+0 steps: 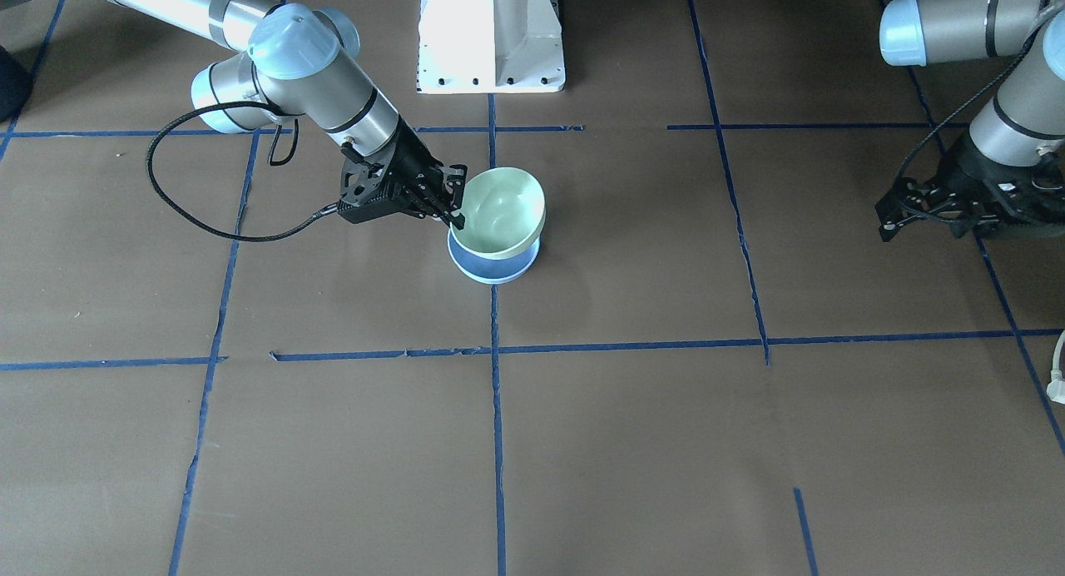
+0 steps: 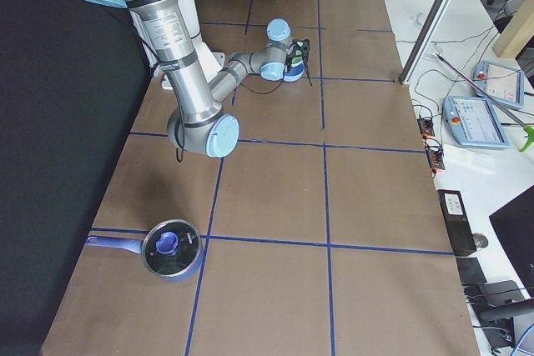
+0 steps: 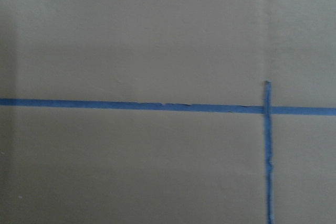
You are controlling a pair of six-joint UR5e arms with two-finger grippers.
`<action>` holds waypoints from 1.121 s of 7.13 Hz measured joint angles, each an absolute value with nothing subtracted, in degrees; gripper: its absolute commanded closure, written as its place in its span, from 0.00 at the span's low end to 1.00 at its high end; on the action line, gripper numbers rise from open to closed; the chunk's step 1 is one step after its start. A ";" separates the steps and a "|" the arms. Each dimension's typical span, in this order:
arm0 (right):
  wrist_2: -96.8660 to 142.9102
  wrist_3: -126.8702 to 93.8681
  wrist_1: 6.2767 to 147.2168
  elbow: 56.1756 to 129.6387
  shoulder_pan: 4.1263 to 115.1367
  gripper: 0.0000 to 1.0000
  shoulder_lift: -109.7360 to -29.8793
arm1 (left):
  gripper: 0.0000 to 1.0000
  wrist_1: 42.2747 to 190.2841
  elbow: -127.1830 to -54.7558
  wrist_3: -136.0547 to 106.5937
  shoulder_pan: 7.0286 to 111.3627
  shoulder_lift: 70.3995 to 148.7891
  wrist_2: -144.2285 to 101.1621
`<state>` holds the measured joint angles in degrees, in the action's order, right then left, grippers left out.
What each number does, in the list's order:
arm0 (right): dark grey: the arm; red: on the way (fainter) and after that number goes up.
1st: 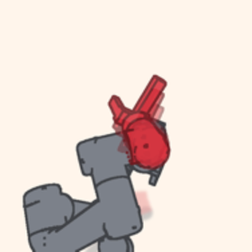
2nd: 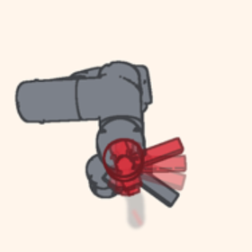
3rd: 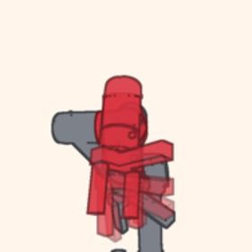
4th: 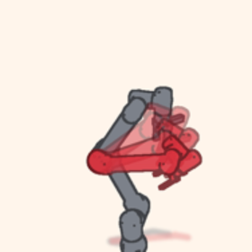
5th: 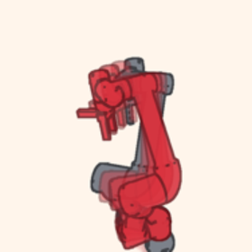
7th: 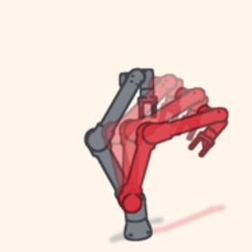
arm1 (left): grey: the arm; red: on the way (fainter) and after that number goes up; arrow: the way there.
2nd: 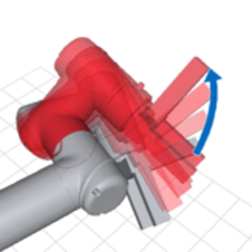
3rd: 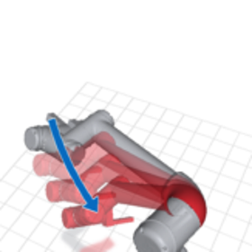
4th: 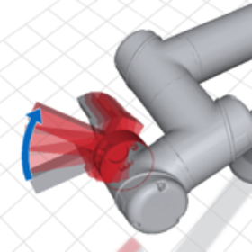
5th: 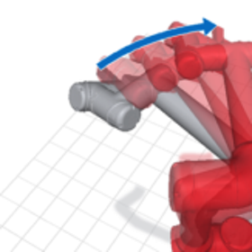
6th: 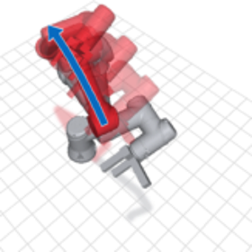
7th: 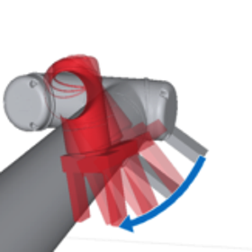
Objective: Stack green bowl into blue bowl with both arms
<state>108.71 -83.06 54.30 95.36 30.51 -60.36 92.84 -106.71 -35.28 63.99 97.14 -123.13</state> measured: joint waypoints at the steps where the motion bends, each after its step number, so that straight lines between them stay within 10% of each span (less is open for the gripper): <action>1: 108.48 -83.01 56.43 96.33 30.10 0.47 -60.35 | 0.00 92.79 -106.25 -34.33 64.68 97.05 -123.65; 2: 108.48 -82.98 58.93 97.77 29.95 0.00 -60.34 | 0.00 92.80 -106.08 -33.99 64.92 96.99 -123.83; 8: 108.79 -76.68 71.33 100.40 37.01 0.00 -60.98 | 0.00 93.03 -102.80 -28.70 66.97 96.83 -124.01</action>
